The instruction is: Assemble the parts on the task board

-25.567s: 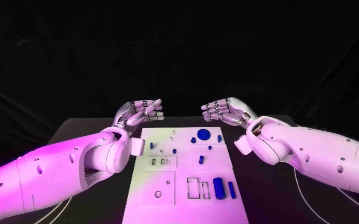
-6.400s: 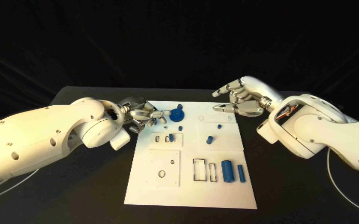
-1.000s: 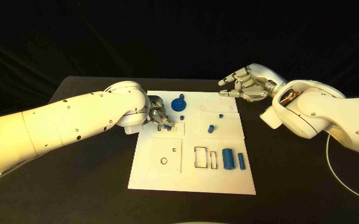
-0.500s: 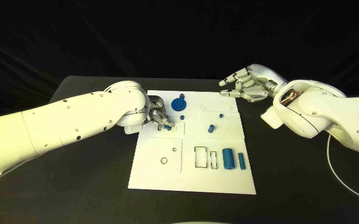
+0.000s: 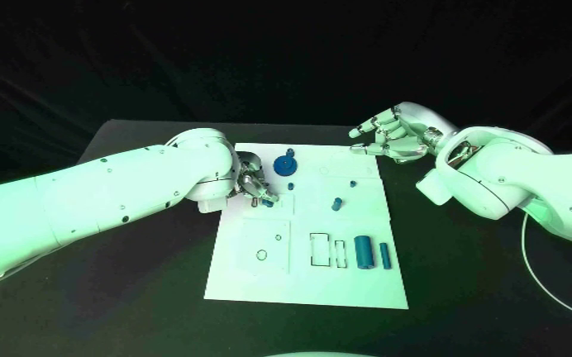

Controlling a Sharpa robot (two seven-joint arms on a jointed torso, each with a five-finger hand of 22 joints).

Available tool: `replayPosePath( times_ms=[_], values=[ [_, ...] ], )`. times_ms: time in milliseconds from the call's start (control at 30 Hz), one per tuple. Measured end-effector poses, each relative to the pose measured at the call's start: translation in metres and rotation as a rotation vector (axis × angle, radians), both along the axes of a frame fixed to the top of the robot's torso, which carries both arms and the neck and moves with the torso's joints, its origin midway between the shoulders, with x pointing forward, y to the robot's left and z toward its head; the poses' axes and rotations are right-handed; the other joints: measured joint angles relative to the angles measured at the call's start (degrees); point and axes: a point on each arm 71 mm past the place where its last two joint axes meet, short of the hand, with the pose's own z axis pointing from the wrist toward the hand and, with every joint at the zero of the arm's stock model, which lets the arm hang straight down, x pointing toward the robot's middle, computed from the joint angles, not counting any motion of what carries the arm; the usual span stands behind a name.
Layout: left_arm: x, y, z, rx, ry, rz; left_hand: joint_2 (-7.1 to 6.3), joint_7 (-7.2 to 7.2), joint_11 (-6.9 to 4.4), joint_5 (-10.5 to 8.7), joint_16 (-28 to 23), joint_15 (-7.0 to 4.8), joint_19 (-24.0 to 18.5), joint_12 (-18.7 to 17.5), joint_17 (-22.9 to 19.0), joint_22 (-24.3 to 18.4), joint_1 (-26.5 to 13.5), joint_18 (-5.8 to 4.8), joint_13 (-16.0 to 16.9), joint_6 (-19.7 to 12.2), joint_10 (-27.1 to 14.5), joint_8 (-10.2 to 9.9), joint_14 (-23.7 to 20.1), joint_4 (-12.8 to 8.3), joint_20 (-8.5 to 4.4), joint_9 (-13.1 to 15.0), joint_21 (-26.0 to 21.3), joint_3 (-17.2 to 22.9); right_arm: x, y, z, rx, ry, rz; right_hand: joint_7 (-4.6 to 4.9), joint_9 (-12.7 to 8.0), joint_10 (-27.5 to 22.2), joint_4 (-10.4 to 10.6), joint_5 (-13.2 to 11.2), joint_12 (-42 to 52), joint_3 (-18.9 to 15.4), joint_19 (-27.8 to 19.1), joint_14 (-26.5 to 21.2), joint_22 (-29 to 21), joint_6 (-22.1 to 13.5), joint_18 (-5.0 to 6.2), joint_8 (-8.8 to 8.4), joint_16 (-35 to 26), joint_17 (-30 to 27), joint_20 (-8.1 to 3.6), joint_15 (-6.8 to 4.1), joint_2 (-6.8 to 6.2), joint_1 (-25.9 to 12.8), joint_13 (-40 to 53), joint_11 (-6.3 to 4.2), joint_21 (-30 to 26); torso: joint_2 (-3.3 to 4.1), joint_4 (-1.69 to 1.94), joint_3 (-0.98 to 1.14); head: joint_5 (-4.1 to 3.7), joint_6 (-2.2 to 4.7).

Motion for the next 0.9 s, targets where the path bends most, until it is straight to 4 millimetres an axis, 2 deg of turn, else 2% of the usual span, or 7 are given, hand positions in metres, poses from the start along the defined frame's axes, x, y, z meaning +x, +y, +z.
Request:
replayPosePath(
  times_ms=[467,900],
  values=[
    [0.0000,-0.0004,0.0000,0.007,0.002,-0.006,-0.16,0.01,-0.18,-0.01,0.0,0.00,0.0,0.2,0.0,0.0,-0.8,0.00,0.0,0.0,0.2,0.3,0.0,-0.6,0.00,0.4,0.0,0.9,-0.0003,-0.0002,-0.0004,-0.002,0.005,0.004,0.00,0.0,0.0,0.0,0.0,-0.3,0.0,-0.1,0.0,-0.2,0.0,0.00,0.00,0.0,0.0,0.13,0.00,0.00,0.0,-0.1,0.00,0.0,-0.01,-0.03,0.06,0.05,-0.19],
    [0.0027,-0.0035,-0.0007,0.031,-0.003,-0.017,-0.41,-0.61,-0.68,-0.02,0.0,-0.45,-0.2,1.0,0.0,0.0,-5.1,0.00,0.6,1.2,0.7,1.3,0.0,-4.0,-0.21,1.2,0.0,3.0,-0.0010,-0.0002,-0.0004,-0.002,0.008,0.006,0.00,0.0,0.0,0.0,0.0,-0.3,0.0,-0.2,0.0,-0.2,0.0,0.00,0.00,-0.2,0.0,0.21,0.00,0.00,0.0,-0.1,0.01,0.0,-0.05,-0.03,0.07,0.02,-0.25]
  ],
)
